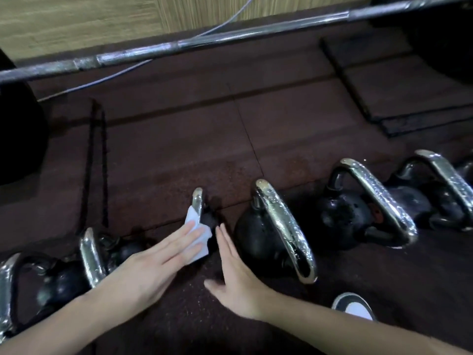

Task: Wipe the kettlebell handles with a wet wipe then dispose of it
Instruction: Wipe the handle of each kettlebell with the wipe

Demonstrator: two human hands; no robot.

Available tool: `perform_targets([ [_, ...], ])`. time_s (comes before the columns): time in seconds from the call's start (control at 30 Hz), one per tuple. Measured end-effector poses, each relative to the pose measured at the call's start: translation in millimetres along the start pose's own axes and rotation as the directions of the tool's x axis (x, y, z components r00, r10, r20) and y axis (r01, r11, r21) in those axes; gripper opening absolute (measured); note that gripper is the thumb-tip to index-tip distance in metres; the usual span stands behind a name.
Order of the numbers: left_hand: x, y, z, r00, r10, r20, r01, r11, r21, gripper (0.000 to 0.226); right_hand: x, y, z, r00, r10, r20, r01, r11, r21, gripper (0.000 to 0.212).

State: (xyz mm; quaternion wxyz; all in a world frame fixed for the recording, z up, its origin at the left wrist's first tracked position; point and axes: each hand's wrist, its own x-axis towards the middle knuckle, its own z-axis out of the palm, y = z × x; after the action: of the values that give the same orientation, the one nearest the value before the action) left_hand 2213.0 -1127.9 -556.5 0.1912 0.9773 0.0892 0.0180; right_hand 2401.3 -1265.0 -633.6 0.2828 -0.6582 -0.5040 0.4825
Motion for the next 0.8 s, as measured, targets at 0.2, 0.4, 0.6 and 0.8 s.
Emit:
perform_targets([
  [0.2, 58.4, 12.6, -31.1, 0.921, -0.301, -0.248, 0.234, 0.935, -0.266, 0.074, -85.2, 38.4, -43.7, 0.995, 0.063, -0.080, -0.064, 0.998, -0.007, 0.040],
  [0.4, 137.8, 33.6, -43.4, 0.915, -0.245, -0.320, 0.126, 0.928, -0.351, 0.058, -123.4, 68.0, -88.5, 0.850, 0.213, -0.482, -0.200, 0.977, 0.078, 0.059],
  [0.6, 148.6, 52.5, -23.4, 0.986, 0.062, -0.153, -0.084, 0.986, -0.141, 0.048, -73.3, 72.2, -104.3, 0.934, 0.179, -0.308, -0.161, 0.984, 0.081, 0.149],
  [0.8, 126.1, 66.1, -10.8, 0.924, 0.376, -0.074, -0.379, 0.925, -0.016, 0.047, -53.7, 81.6, -106.0, 0.957, 0.165, -0.239, -0.121, 0.975, 0.188, 0.122],
])
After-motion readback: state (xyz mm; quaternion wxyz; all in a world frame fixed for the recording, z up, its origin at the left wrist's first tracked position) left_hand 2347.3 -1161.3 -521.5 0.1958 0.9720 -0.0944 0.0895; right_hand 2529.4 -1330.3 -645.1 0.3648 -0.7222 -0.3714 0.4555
